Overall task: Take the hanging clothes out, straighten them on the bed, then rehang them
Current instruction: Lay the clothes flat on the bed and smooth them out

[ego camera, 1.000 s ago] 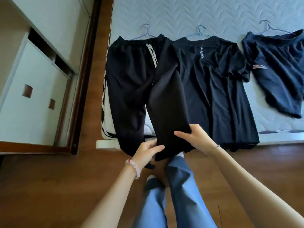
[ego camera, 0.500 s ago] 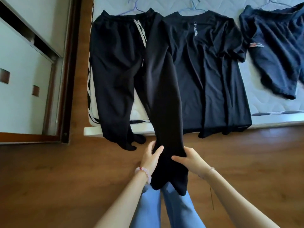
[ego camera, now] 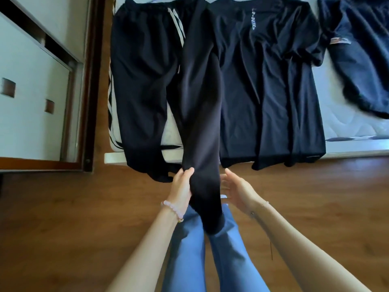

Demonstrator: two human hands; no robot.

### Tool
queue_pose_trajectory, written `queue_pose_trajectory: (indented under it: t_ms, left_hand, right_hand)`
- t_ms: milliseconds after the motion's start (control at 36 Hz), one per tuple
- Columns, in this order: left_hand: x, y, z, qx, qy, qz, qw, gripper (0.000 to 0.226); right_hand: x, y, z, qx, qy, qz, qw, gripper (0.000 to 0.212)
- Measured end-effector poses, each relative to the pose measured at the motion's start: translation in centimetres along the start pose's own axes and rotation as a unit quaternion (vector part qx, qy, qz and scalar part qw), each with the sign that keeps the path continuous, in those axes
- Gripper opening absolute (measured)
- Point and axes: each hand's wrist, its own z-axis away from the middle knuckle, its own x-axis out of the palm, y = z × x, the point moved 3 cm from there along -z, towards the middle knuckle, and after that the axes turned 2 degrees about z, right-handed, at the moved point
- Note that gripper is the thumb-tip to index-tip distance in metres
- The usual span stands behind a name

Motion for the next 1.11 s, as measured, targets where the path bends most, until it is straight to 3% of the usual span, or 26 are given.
queue_pose_trajectory:
  t_ms: [111, 167, 194, 278, 333, 417, 583, 639, 694, 750, 806, 944, 1000, 1083, 1111]
  left_hand:
    - [0.6, 2.2, 2.3, 0.013, -0.038, 0.055, 0.998, 0.022]
    - [0.7, 3.4, 3.6, 0.011, -0.079, 0.105, 0.991, 0.027]
    - [0.7, 4.0, 4.2, 0.007, -0.096, 0.129, 0.987, 0.030]
    - [0.4, 5.7, 5.1, 0.002, -0.115, 0.164, 0.980, 0.034]
    - [0.1, 6.3, 5.3, -0.010, -0.110, 0.166, 0.980, 0.034]
    - [-1.0, 6.7, 4.9, -0.013, -0.073, 0.141, 0.987, 0.030]
    - [-3.2, 7.1, 4.2, 0.036, -0.038, 0.059, 0.997, 0.032]
    - [-3.7, 6.8, 4.1, 0.056, -0.032, 0.038, 0.997, 0.033]
    - [-4.4, 6.3, 3.7, 0.070, 0.005, 0.007, 0.997, 0.033]
    - [-5.1, 5.5, 3.1, 0.083, 0.053, -0.056, 0.994, 0.028]
    - [-5.3, 4.2, 2.5, 0.086, 0.079, -0.138, 0.984, 0.020]
    - [-4.7, -0.3, 0.4, 0.060, 0.071, -0.182, 0.979, 0.014]
    - [-4.8, -2.4, -0.8, 0.035, 0.088, -0.226, 0.970, 0.018]
    - [-5.6, -5.1, -2.5, -0.022, 0.103, -0.335, 0.936, 0.036]
    - [-5.9, -5.4, -2.9, -0.033, 0.100, -0.358, 0.928, 0.041]
  right_hand:
    - [-0.1, -1.1, -2.7, -0.028, 0.094, -0.020, 0.995, 0.032]
    - [0.1, -1.3, -4.3, -0.016, 0.113, -0.015, 0.993, 0.046]
    - [0.6, -1.4, -4.6, 0.002, 0.096, -0.028, 0.995, 0.054]
    - [3.1, -2.6, -4.1, 0.055, 0.012, -0.092, 0.994, 0.050]
    - [4.6, -3.3, -4.2, 0.081, -0.032, -0.149, 0.985, 0.065]
    - [6.4, -4.1, -3.8, 0.050, -0.080, -0.200, 0.975, 0.081]
    - [6.4, -4.4, -2.7, 0.026, -0.162, -0.253, 0.954, 0.057]
    - [5.0, -4.3, -2.5, 0.001, -0.135, -0.179, 0.975, 0.047]
    - [2.5, -4.6, -1.9, -0.069, -0.024, -0.039, 0.997, 0.036]
    - [-0.1, -4.8, -1.0, -0.132, 0.068, 0.078, 0.986, 0.019]
    - [-2.3, -4.4, -0.1, -0.165, 0.107, 0.136, 0.971, 0.008]
    - [-5.9, -3.0, 1.8, -0.149, 0.159, 0.196, 0.956, 0.010]
    - [-7.5, -1.4, 1.1, -0.093, 0.197, 0.285, 0.933, 0.013]
    - [-9.2, 0.3, 0.1, 0.015, 0.260, 0.465, 0.846, 0.024]
    - [-9.3, 0.3, 0.0, 0.028, 0.273, 0.479, 0.833, 0.025]
